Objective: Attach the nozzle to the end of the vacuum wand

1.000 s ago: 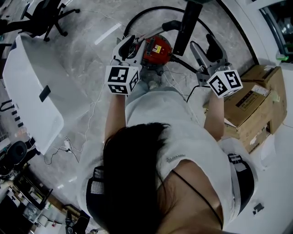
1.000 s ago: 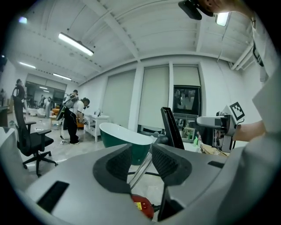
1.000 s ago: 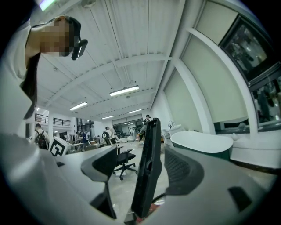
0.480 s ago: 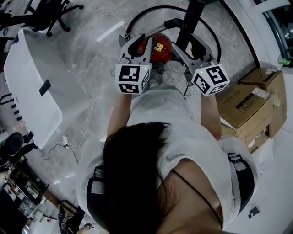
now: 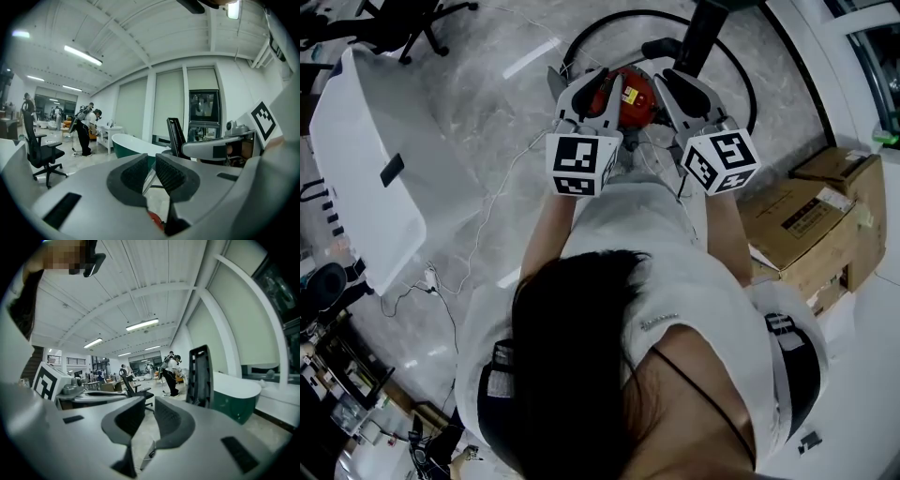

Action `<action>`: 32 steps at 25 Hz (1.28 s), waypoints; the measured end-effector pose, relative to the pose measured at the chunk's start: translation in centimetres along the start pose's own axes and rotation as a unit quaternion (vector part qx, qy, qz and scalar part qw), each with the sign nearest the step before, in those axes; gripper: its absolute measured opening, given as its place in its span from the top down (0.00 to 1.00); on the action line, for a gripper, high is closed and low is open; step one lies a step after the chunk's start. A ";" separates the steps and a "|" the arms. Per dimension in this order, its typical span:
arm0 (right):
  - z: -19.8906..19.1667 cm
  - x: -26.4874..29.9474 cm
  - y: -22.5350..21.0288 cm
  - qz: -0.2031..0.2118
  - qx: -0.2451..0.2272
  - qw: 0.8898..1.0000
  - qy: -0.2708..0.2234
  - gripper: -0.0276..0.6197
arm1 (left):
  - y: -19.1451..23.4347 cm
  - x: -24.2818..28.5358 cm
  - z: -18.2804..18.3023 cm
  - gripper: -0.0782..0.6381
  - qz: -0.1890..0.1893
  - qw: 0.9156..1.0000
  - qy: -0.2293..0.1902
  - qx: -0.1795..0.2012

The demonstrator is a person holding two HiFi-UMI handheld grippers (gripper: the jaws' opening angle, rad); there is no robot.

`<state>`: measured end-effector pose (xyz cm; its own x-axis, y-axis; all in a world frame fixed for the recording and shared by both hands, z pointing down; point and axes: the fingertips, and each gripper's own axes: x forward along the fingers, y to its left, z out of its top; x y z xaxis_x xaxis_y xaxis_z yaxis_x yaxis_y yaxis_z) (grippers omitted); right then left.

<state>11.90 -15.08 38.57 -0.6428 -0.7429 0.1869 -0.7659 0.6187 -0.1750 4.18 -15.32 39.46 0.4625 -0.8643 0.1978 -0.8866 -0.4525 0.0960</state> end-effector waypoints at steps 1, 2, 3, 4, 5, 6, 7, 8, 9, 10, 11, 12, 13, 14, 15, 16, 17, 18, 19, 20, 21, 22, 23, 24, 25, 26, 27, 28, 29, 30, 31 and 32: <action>0.0 0.1 -0.1 -0.001 0.002 1.000 0.001 0.85 | -0.1 0.1 0.0 0.82 0.001 1.000 0.001 -0.004; 0.0 0.2 -0.2 -0.004 0.004 1.000 0.001 0.86 | -0.1 0.2 0.1 0.83 0.003 1.000 0.001 -0.006; 0.0 0.3 -0.3 -0.008 0.004 1.000 0.001 0.87 | -0.1 0.3 0.2 0.84 0.004 1.000 0.001 -0.007; 0.1 0.5 -0.4 -0.014 0.003 1.000 0.001 0.88 | -0.2 0.4 0.3 0.85 0.004 1.000 0.001 -0.007; 0.1 0.6 -0.5 -0.020 0.003 1.000 0.000 0.89 | -0.2 0.4 0.4 0.85 0.004 1.000 0.001 -0.007; 0.1 0.7 -0.6 -0.026 0.003 1.000 -0.002 0.90 | -0.3 0.5 0.4 0.85 0.005 1.000 0.002 -0.005; 0.1 0.9 -0.6 -0.031 0.002 1.000 -0.004 0.90 | -0.3 0.7 0.3 0.86 0.006 1.000 0.006 -0.003; 0.1 1.0 -0.6 -0.036 0.000 0.999 -0.004 0.90 | -0.4 0.8 0.1 0.87 0.007 1.000 0.011 0.001; -0.1 1.1 -0.7 -0.039 -0.003 0.999 -0.001 0.90 | -0.5 0.9 -0.2 0.88 0.009 1.000 0.018 0.006; -0.3 1.3 -0.7 -0.043 -0.006 0.999 0.005 0.90 | -0.6 1.0 -0.4 0.88 0.010 1.000 0.024 0.010; -0.5 1.5 -0.7 -0.046 -0.008 0.999 0.011 0.90 | -0.7 1.0 -0.5 0.89 0.012 1.000 0.027 0.010; -0.7 1.6 -0.7 -0.049 -0.007 0.999 0.015 0.90 | -0.7 1.0 -0.6 0.89 0.012 1.000 0.028 0.007; -0.9 1.8 -0.6 -0.051 -0.005 0.999 0.017 0.91 | -0.6 1.0 -0.5 0.89 0.013 1.000 0.028 0.000; -1.0 1.9 -0.5 -0.052 -0.003 0.998 0.019 0.91 | -0.6 0.9 -0.5 0.89 0.015 0.999 0.027 -0.007; -1.0 2.0 -0.5 -0.053 -0.002 0.998 0.020 0.91 | -0.4 0.9 -0.5 0.89 0.019 0.999 0.028 -0.013; -1.1 2.0 -0.5 -0.054 -0.001 0.998 0.022 0.92 | -0.3 1.0 -0.5 0.89 0.024 0.999 0.029 -0.018; -1.1 2.2 -0.4 -0.054 -0.002 0.998 0.024 0.92 | -0.2 1.0 -0.6 0.89 0.028 0.999 0.031 -0.022; -1.1 2.3 -0.3 -0.054 -0.002 0.998 0.025 0.92 | 0.0 1.0 -0.6 0.89 0.030 0.999 0.032 -0.025; -1.2 2.4 -0.2 -0.054 -0.002 0.998 0.025 0.92 | 0.0 1.0 -0.7 0.89 0.030 0.999 0.034 -0.028; -1.2 2.6 -0.1 -0.054 -0.003 0.998 0.026 0.93 | 0.1 1.0 -0.8 0.89 0.031 0.999 0.035 -0.028; -1.2 2.7 -0.1 -0.055 -0.003 0.998 0.027 0.93 | 0.1 1.0 -0.8 0.89 0.031 0.999 0.035 -0.027; -1.3 2.7 -0.1 -0.056 -0.004 0.998 0.027 0.93 | 0.1 1.0 -0.9 0.89 0.033 0.998 0.036 -0.025; -1.3 2.8 0.0 -0.056 -0.005 0.998 0.028 0.93 | 0.2 1.1 -0.9 0.89 0.035 0.998 0.037 -0.023; -1.3 2.9 0.0 -0.056 -0.005 0.998 0.029 0.93 | 0.2 1.1 -1.0 0.89 0.037 0.998 0.037 -0.024; -1.4 2.9 0.1 -0.055 -0.005 0.998 0.030 0.93 | 0.3 1.1 -1.0 0.89 0.038 0.998 0.038 -0.024; -1.4 3.0 0.2 -0.054 -0.005 0.998 0.030 0.93 | 0.4 1.1 -1.2 0.89 0.040 0.998 0.040 -0.025; -1.4 3.0 0.3 -0.052 -0.004 0.998 0.029 0.93 | 0.4 1.1 -1.4 0.89 0.042 0.998 0.042 -0.025; -1.4 3.1 0.4 -0.049 -0.001 0.998 0.027 0.93 | 0.5 1.1 -1.5 0.89 0.044 0.998 0.044 -0.025; -1.3 3.2 0.5 -0.046 0.001 0.999 0.025 0.93 | 0.6 1.1 -1.6 0.89 0.046 0.998 0.045 -0.023; -1.3 3.3 0.5 -0.045 0.003 0.999 0.024 0.93 | 0.7 1.1 -1.6 0.89 0.048 0.998 0.046 -0.022; -1.3 3.4 0.5 -0.046 0.001 0.999 0.026 0.93 | 0.8 1.1 -1.6 0.89 0.049 0.997 0.047 -0.020; -1.3 3.5 0.6 -0.049 -0.003 0.998 0.029 0.93 | 1.0 1.1 -1.7 0.89 0.051 0.997 0.047 -0.021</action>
<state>9.20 -16.99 40.41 -0.5644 -0.7839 0.2588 -0.8251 0.5455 -0.1471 3.84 -16.37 41.40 0.3696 -0.8797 0.2991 -0.9291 -0.3525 0.1115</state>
